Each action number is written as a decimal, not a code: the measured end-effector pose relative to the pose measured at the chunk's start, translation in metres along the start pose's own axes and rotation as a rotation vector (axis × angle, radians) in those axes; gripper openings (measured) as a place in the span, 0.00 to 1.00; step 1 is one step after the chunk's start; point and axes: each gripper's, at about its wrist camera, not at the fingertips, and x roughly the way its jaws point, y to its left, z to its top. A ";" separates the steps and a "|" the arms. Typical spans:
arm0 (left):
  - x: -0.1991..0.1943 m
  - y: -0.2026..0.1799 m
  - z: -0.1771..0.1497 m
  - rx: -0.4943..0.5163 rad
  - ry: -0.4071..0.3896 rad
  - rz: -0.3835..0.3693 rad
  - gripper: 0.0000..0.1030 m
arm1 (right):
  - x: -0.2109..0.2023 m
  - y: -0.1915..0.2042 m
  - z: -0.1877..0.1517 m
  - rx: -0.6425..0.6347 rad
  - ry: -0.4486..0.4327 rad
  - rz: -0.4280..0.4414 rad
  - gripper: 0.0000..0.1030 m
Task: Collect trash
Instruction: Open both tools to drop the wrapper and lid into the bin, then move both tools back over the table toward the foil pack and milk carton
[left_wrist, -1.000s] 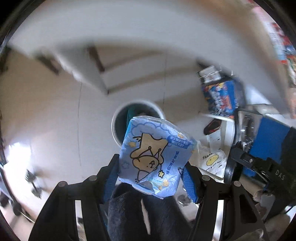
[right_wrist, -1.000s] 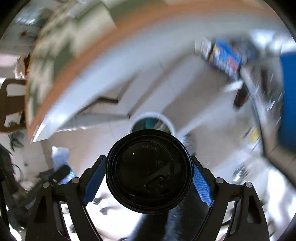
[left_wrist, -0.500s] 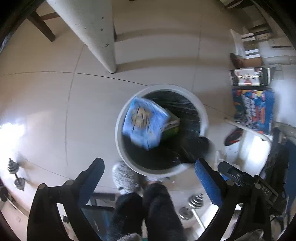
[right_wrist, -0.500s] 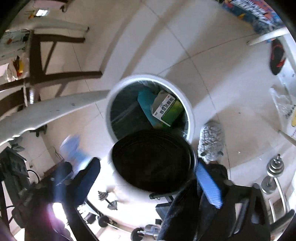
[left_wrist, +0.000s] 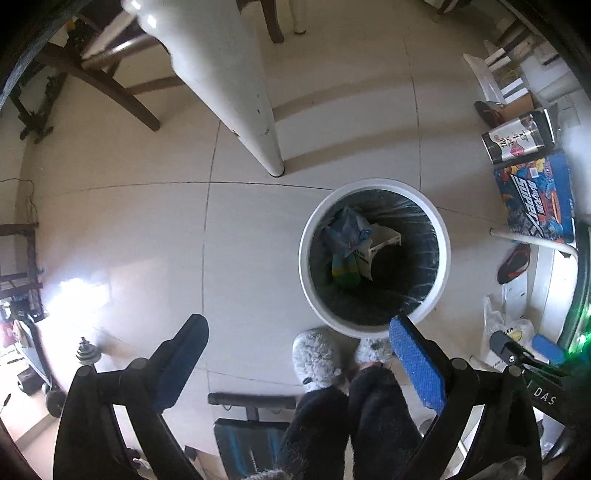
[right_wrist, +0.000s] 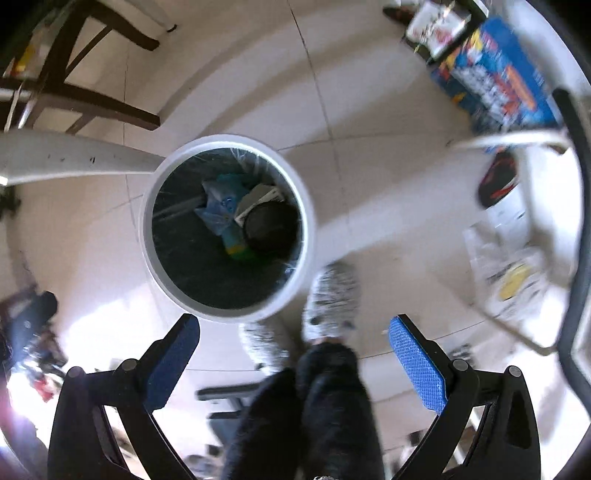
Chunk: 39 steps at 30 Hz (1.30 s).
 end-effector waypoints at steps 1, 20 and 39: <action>-0.009 0.000 -0.003 0.003 -0.008 0.001 0.97 | -0.009 0.000 -0.002 -0.007 -0.009 -0.008 1.00; -0.156 -0.005 -0.070 0.075 -0.079 -0.048 0.97 | -0.202 0.017 -0.080 -0.049 -0.144 0.004 1.00; -0.337 -0.021 -0.029 0.112 -0.341 -0.102 0.97 | -0.398 0.009 -0.090 0.012 -0.268 0.181 1.00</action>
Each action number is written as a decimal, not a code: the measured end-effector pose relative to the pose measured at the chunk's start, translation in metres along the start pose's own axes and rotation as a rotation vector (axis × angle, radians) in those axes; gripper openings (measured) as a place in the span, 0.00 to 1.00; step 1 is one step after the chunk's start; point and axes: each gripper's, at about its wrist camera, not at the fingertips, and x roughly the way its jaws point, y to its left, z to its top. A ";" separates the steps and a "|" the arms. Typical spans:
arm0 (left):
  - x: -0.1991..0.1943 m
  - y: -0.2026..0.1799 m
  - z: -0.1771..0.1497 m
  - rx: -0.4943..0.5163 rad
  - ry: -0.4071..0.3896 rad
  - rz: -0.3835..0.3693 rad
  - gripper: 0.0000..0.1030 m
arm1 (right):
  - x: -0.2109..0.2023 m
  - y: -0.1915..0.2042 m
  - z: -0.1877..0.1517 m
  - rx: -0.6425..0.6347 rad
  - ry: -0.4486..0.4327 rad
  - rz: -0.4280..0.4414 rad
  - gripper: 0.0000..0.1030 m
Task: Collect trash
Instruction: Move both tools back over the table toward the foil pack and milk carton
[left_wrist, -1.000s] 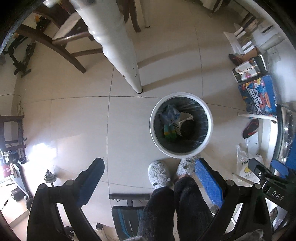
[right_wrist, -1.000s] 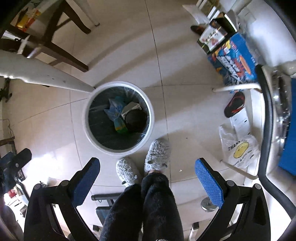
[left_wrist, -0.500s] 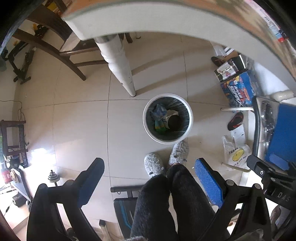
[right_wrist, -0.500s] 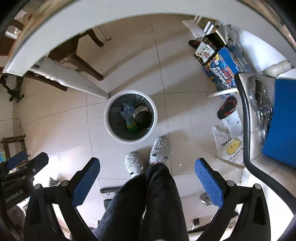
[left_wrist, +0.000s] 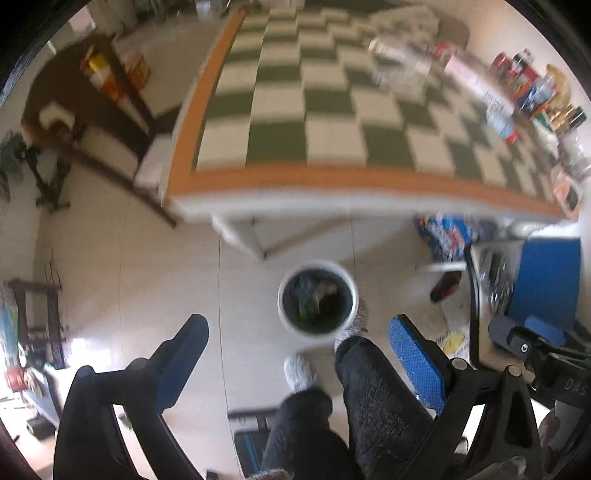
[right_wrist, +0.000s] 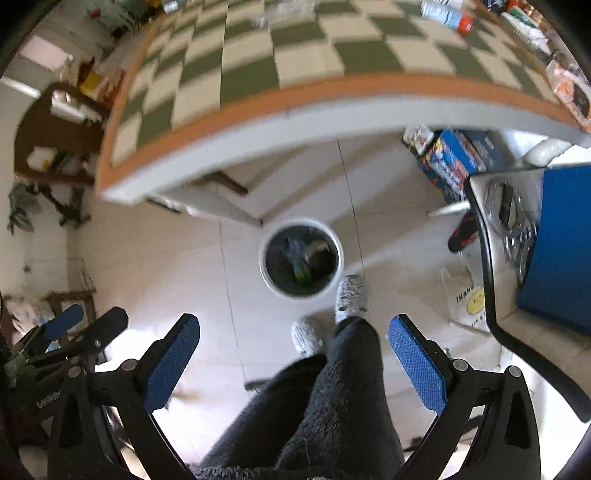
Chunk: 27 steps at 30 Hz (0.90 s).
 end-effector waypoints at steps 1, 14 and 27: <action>-0.004 -0.006 0.013 0.020 -0.024 0.007 0.97 | -0.006 -0.003 0.007 0.012 -0.011 0.006 1.00; 0.062 -0.131 0.220 0.322 -0.007 0.166 0.97 | -0.037 -0.145 0.224 0.303 -0.081 -0.048 1.00; 0.204 -0.191 0.324 0.778 0.270 0.241 0.97 | 0.048 -0.216 0.423 0.381 0.013 -0.141 1.00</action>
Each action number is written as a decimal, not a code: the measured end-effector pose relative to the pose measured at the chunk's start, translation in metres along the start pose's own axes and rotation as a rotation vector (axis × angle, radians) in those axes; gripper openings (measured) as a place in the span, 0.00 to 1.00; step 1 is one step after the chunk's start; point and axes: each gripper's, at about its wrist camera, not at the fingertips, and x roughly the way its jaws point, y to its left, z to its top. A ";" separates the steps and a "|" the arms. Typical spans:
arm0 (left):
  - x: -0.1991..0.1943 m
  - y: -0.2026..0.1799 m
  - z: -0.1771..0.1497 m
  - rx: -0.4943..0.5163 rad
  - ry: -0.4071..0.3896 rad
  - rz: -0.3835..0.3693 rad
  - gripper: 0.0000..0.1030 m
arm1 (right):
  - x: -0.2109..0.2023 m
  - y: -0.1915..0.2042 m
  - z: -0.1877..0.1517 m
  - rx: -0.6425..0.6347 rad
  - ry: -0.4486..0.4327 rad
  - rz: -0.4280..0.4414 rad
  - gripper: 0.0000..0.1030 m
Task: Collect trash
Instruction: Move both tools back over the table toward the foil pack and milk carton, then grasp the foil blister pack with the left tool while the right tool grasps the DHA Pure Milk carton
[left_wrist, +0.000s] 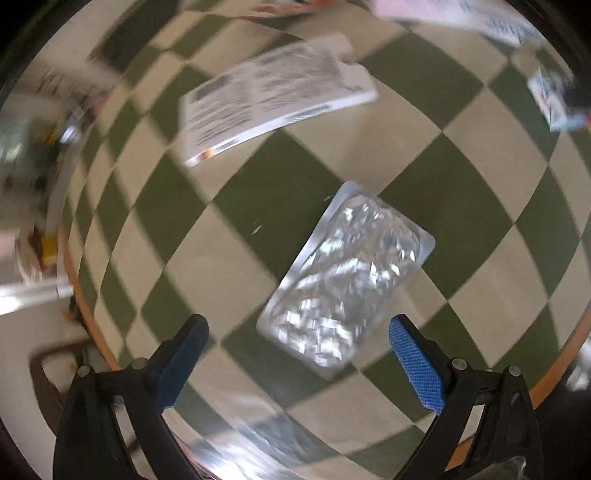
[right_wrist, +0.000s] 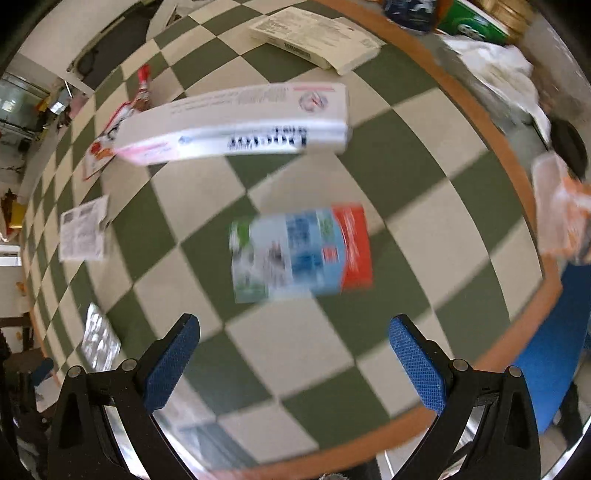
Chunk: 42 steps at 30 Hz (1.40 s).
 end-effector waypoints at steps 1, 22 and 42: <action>0.004 -0.004 0.004 0.045 -0.028 -0.011 0.97 | 0.007 0.002 0.008 0.003 0.012 -0.005 1.00; -0.002 0.026 -0.041 -0.515 0.057 -0.519 0.49 | 0.034 0.029 0.002 -0.125 0.061 0.068 0.92; -0.041 0.003 -0.054 -0.507 -0.062 -0.350 0.35 | 0.059 0.083 -0.046 -0.294 0.065 0.010 0.92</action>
